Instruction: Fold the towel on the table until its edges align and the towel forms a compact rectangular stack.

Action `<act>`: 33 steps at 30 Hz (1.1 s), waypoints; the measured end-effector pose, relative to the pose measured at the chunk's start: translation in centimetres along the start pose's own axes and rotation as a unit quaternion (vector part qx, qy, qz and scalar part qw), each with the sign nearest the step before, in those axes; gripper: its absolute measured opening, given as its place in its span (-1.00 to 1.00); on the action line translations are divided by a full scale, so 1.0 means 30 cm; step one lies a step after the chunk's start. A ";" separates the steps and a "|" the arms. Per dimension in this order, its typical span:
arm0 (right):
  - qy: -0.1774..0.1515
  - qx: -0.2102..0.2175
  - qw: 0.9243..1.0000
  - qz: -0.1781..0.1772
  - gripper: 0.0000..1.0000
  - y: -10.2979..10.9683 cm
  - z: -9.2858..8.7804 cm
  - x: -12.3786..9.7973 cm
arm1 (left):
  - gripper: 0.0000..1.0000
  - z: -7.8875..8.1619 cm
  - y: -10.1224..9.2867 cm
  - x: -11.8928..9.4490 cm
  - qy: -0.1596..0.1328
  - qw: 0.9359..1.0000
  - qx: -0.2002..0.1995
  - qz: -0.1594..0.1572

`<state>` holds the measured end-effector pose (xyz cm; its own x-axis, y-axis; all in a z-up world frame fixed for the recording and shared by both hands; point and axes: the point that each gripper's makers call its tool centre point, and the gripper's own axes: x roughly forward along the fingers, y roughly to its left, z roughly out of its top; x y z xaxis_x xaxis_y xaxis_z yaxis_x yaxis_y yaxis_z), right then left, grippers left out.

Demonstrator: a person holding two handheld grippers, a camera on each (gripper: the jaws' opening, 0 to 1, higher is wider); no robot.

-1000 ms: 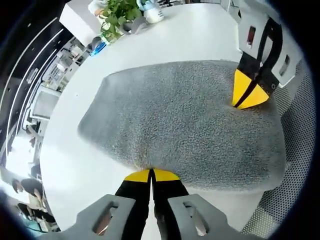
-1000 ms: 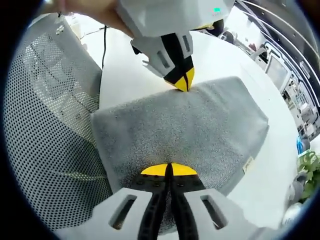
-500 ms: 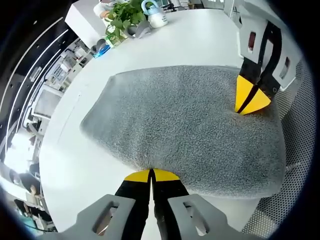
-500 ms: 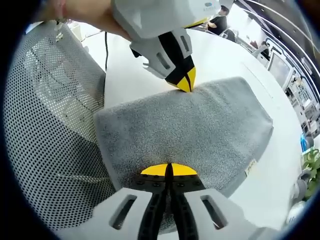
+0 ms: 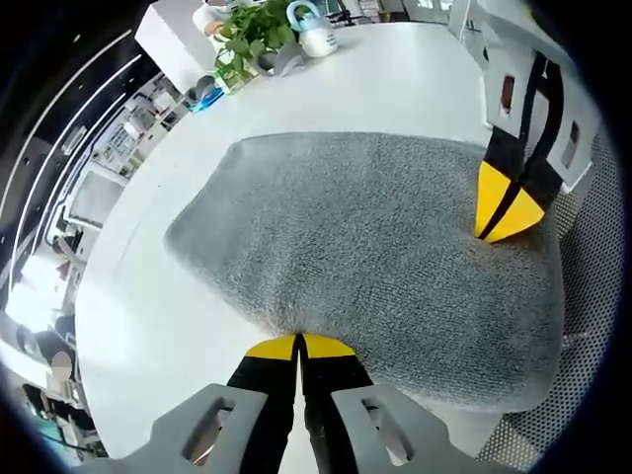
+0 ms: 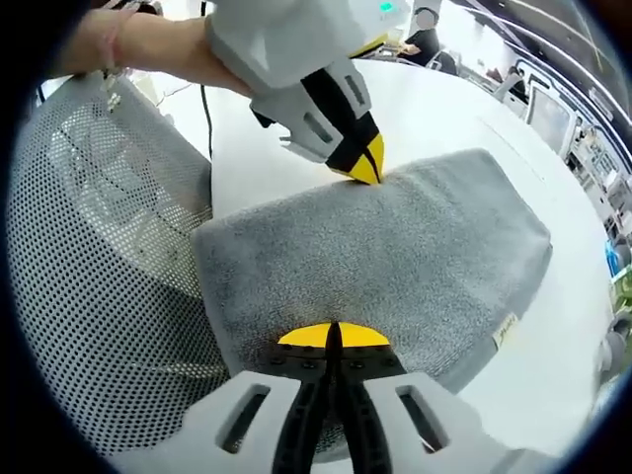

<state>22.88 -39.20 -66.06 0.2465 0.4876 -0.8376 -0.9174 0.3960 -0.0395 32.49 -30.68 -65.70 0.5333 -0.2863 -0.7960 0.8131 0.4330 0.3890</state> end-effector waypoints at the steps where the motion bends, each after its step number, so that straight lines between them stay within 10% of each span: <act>1: -0.003 -0.007 1.000 0.003 -1.00 0.007 0.003 0.001 | -0.99 0.001 0.000 0.000 -0.001 1.000 0.001 -0.001; 11: -0.035 -0.007 0.999 0.016 -1.00 0.008 0.004 -0.005 | -0.99 0.000 -0.001 -0.004 -0.024 1.000 0.002 -0.004; 14: -0.035 -0.065 0.997 0.030 -1.00 0.015 0.010 -0.003 | -0.98 0.000 -0.001 -0.005 -0.031 1.000 -0.003 -0.002; 23: -0.059 -0.020 0.994 0.085 -1.00 0.003 -0.009 -0.046 | -0.98 -0.006 0.010 -0.008 -0.096 0.990 -0.096 -0.034; 29: -0.010 -0.182 0.978 0.099 -1.00 0.022 -0.128 -0.133 | -0.98 -0.001 0.004 -0.005 -0.093 0.992 -0.072 -0.035; 33: 0.008 -0.299 0.950 0.091 -1.00 0.027 -0.177 -0.165 | -0.98 0.000 0.004 -0.005 -0.090 0.994 -0.059 -0.032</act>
<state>19.27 -45.42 -64.85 0.0656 0.4918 -0.8683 -0.9590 -0.2094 -0.1910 32.50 -30.58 -65.54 0.5235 -0.4595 -0.7175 0.8190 0.5037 0.2750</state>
